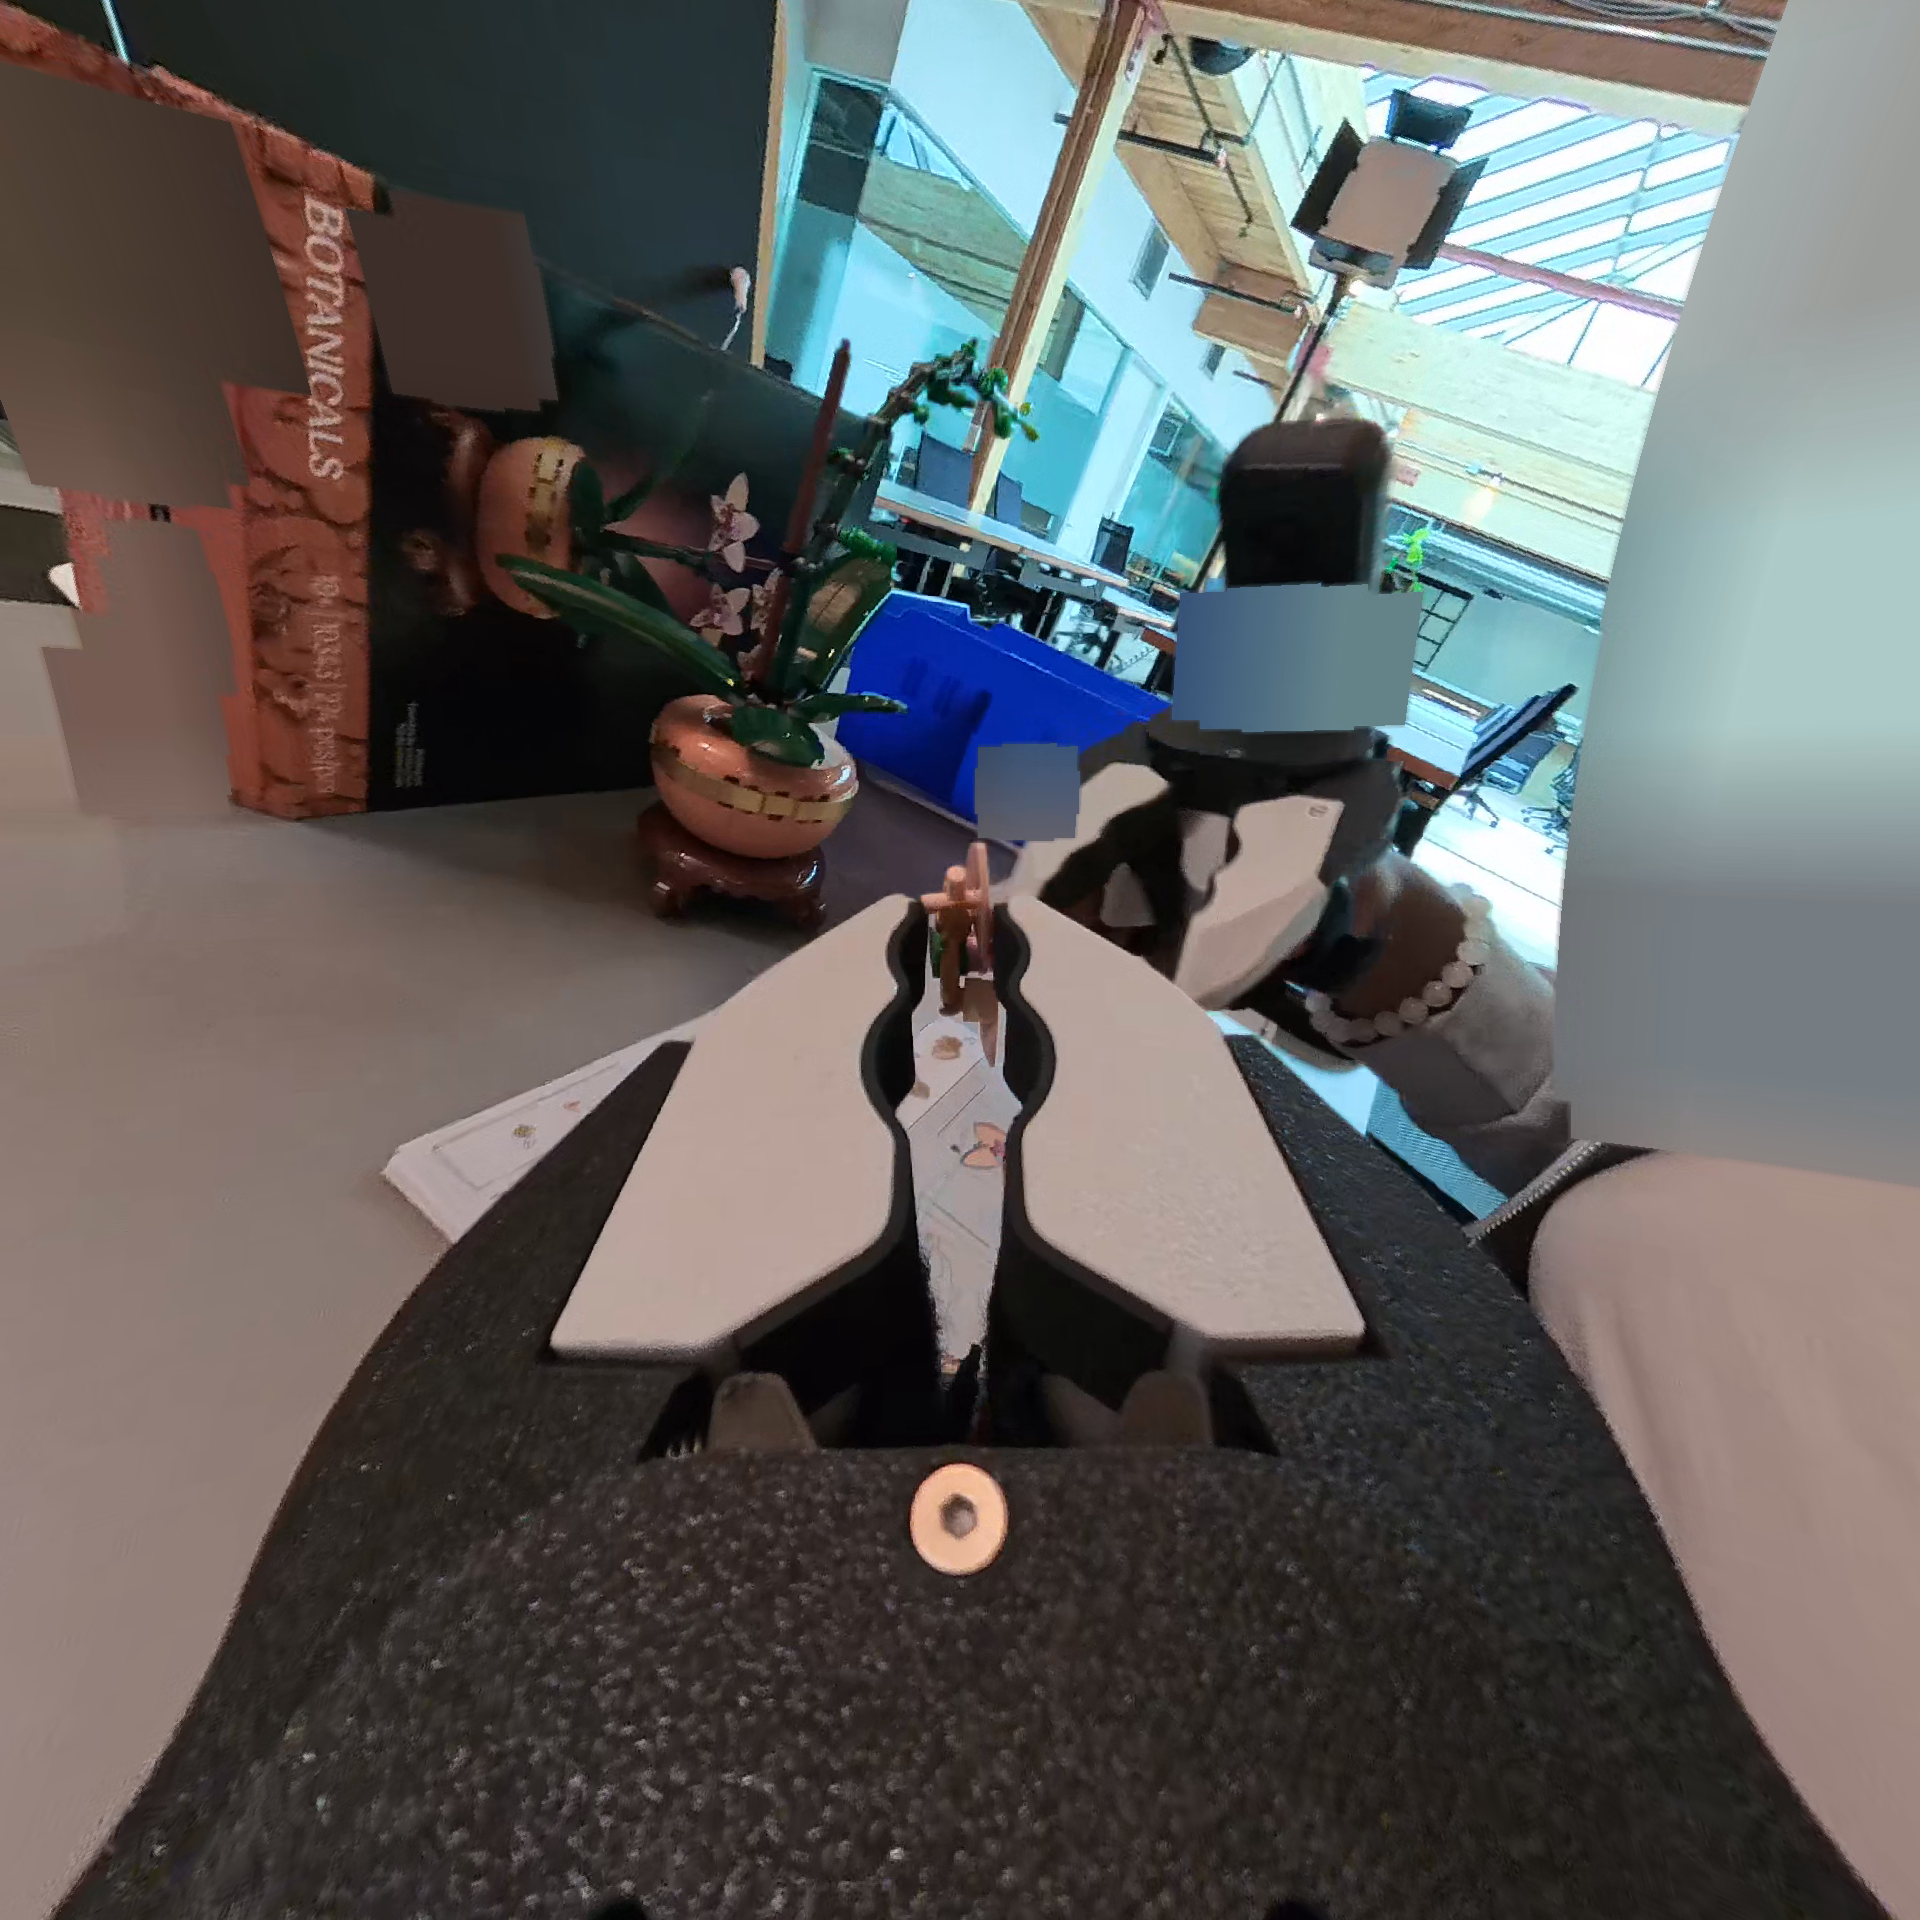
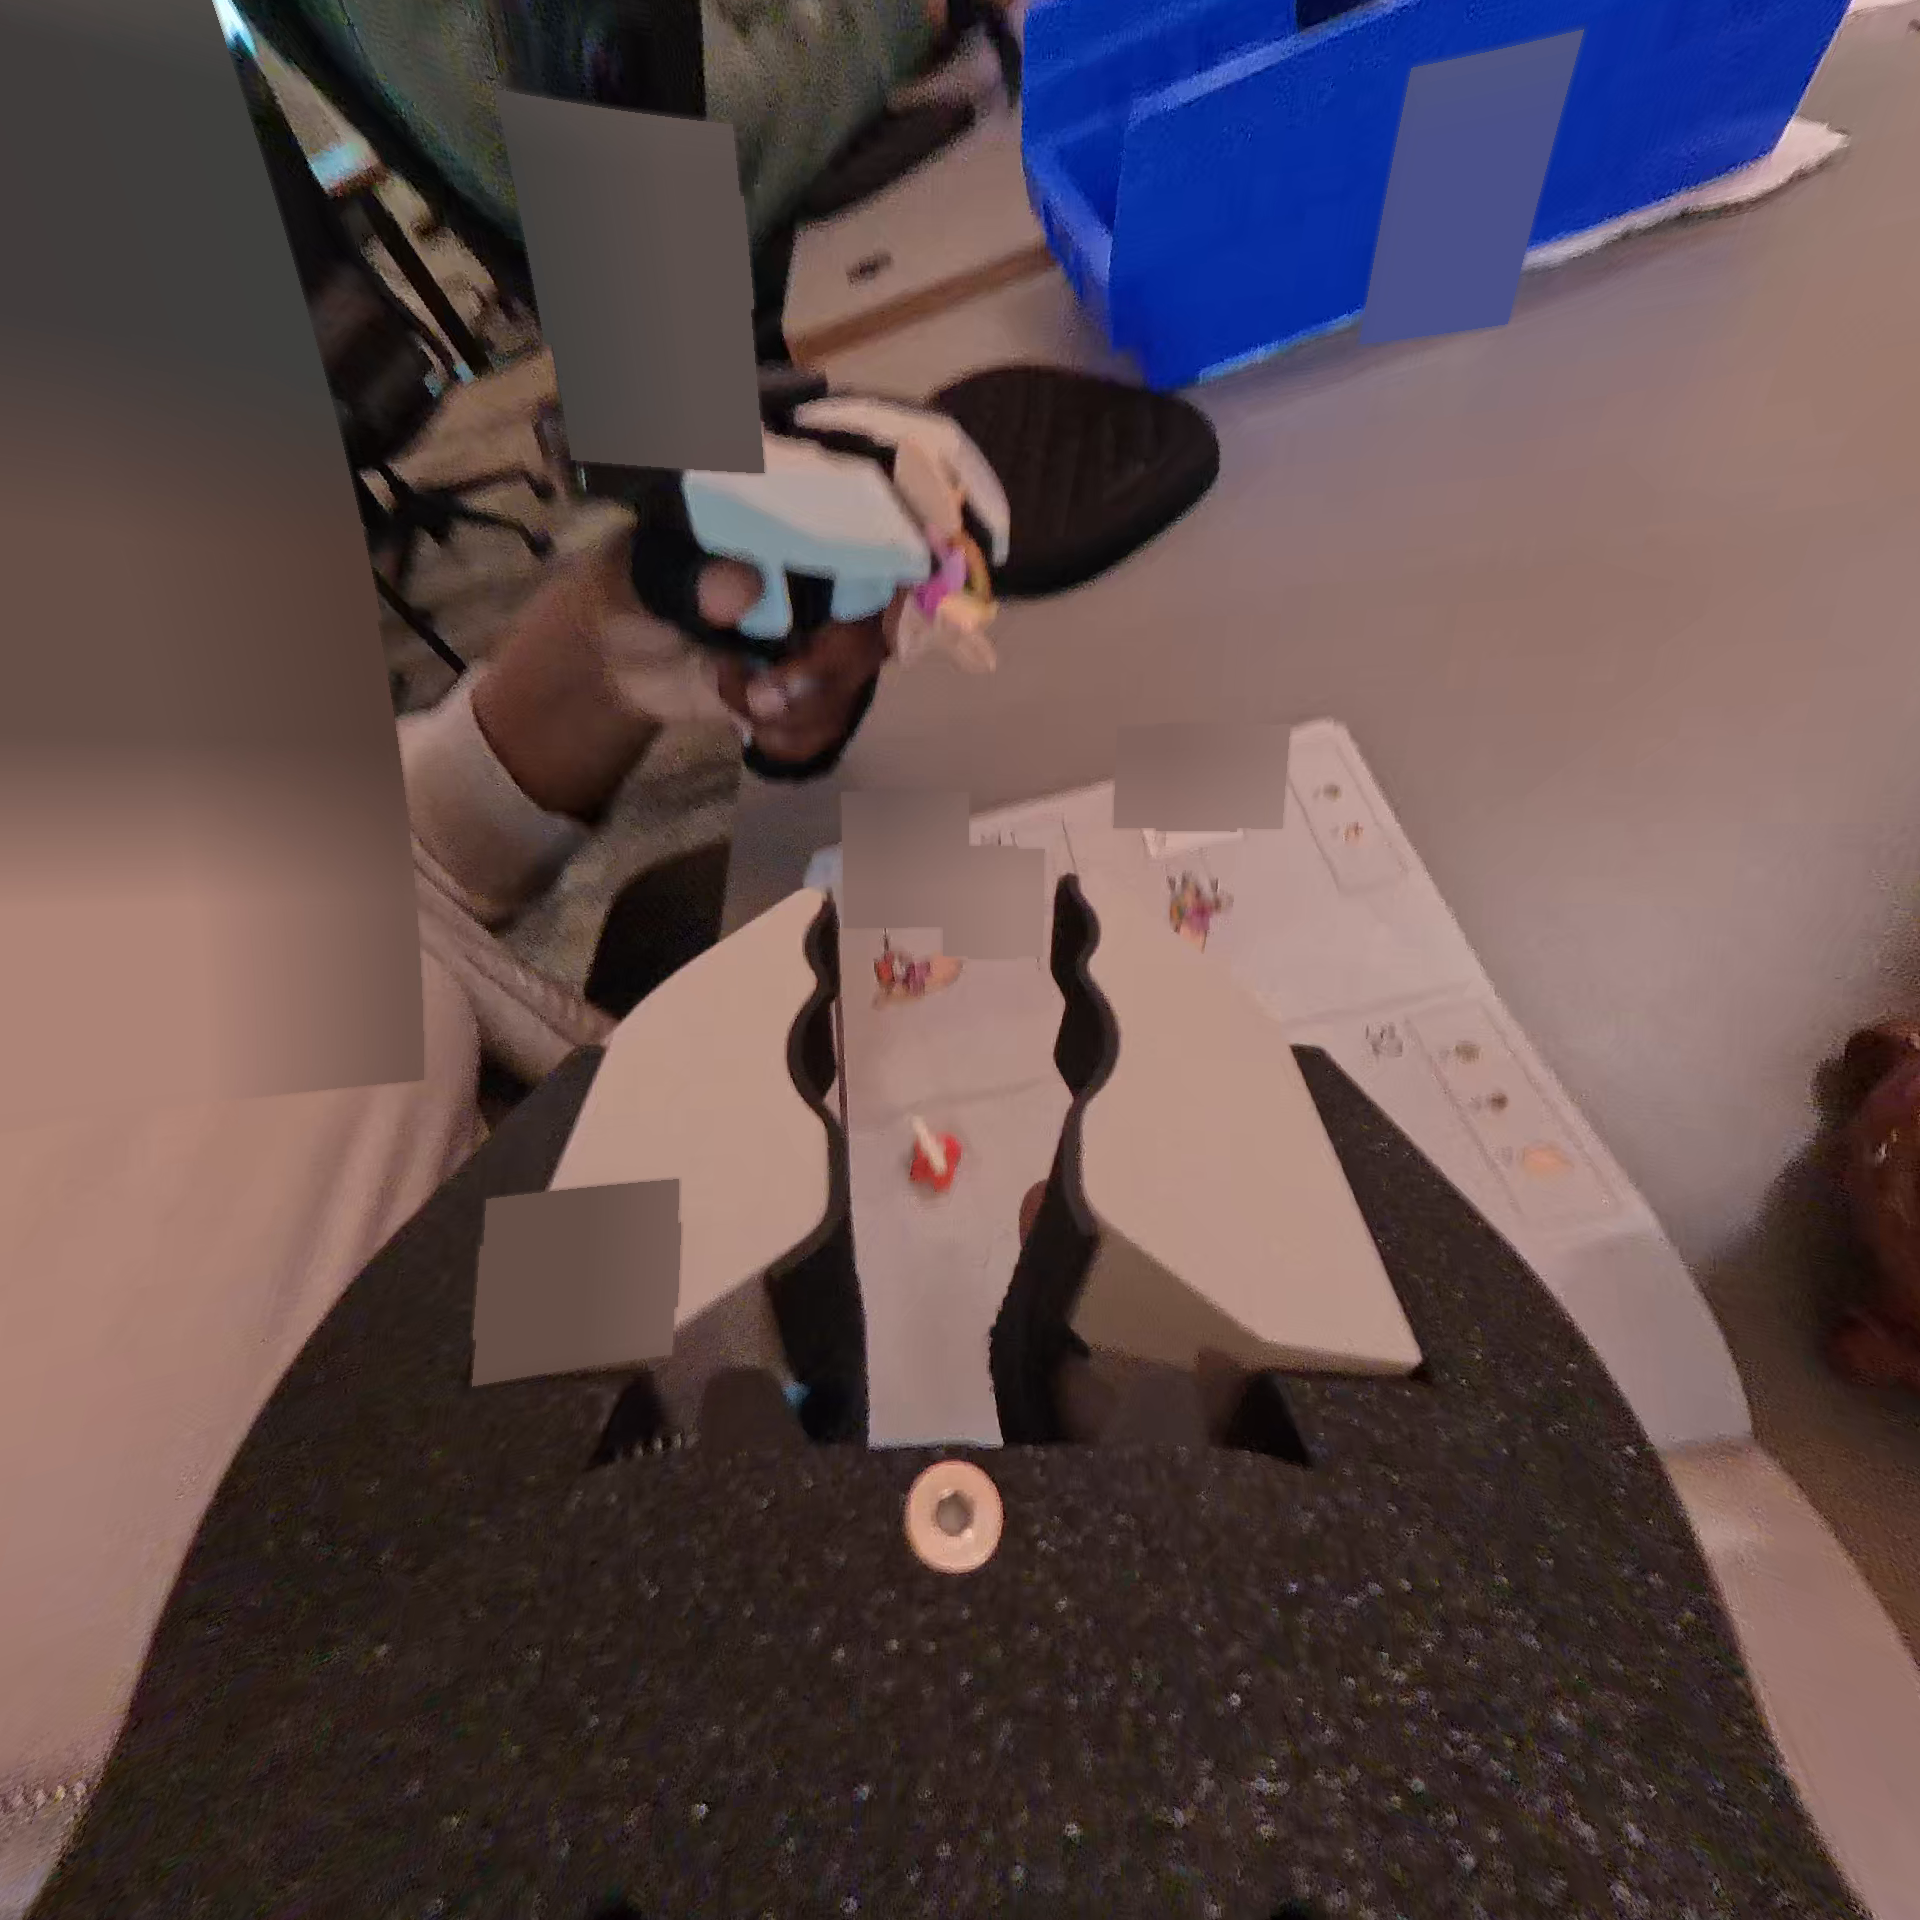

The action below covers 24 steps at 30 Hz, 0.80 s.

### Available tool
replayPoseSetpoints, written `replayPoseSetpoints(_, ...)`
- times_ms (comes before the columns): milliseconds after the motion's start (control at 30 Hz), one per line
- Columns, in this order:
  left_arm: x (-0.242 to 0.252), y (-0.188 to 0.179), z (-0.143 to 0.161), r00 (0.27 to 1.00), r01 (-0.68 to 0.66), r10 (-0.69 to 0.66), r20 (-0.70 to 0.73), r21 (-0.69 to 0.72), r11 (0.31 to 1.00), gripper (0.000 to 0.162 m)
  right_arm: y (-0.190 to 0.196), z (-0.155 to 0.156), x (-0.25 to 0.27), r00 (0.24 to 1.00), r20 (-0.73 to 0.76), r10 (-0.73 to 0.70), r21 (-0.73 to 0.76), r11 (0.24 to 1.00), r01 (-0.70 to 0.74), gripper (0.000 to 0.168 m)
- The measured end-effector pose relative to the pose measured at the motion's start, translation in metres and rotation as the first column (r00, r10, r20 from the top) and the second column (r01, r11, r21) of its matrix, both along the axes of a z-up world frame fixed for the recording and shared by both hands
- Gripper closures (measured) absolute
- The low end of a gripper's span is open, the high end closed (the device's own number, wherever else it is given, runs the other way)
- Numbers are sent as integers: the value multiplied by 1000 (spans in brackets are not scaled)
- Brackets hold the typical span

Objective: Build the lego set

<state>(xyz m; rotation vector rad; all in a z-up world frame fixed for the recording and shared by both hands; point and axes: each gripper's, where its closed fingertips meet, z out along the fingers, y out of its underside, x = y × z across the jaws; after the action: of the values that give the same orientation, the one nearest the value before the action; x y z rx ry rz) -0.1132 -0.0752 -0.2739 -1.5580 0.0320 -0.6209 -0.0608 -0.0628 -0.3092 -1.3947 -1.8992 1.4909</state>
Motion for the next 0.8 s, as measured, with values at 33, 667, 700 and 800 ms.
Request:
replayPoseSetpoints(33,0,-1,-4,1000,-3,3,-2,-8,1000,150,-2,-9,7,1000,21,2,42,999,-3,129)
replayPoseSetpoints(667,18,2,-28,995,90,-87,51,-70,993,151,-7,-85,34,954,291,74,352,919,-179,156)
replayPoseSetpoints(700,19,2,-28,995,94,-91,52,-69,993,151,-8,-86,33,953,290,80,356,916,-186,156)
replayPoseSetpoints(800,19,2,-27,994,100,-97,55,-65,993,151,-9,-85,26,957,277,88,371,909,-191,160)
